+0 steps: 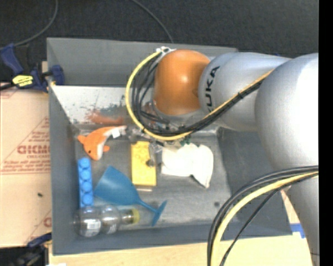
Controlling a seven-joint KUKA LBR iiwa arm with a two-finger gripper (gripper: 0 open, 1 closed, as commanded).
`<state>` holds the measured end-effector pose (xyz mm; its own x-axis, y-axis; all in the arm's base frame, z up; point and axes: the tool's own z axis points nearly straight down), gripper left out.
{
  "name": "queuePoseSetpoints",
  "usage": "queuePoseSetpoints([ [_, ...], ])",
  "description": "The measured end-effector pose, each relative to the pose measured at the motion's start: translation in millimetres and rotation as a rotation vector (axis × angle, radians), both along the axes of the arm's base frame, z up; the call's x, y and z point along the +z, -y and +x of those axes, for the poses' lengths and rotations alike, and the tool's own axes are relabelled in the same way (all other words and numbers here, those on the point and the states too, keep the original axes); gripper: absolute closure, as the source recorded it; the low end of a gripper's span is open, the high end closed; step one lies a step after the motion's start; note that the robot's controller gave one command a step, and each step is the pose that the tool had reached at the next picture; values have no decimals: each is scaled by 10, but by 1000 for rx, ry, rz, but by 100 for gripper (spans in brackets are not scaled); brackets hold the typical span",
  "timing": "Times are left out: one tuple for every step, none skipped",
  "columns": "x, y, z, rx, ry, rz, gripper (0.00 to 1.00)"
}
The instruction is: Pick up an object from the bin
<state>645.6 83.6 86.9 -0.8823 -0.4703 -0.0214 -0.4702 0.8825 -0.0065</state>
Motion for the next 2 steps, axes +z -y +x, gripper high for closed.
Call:
queuePoseSetpoints([
  [197,2,-7,-1,-2,0,100],
  [330,2,26,-2,9,1,100],
])
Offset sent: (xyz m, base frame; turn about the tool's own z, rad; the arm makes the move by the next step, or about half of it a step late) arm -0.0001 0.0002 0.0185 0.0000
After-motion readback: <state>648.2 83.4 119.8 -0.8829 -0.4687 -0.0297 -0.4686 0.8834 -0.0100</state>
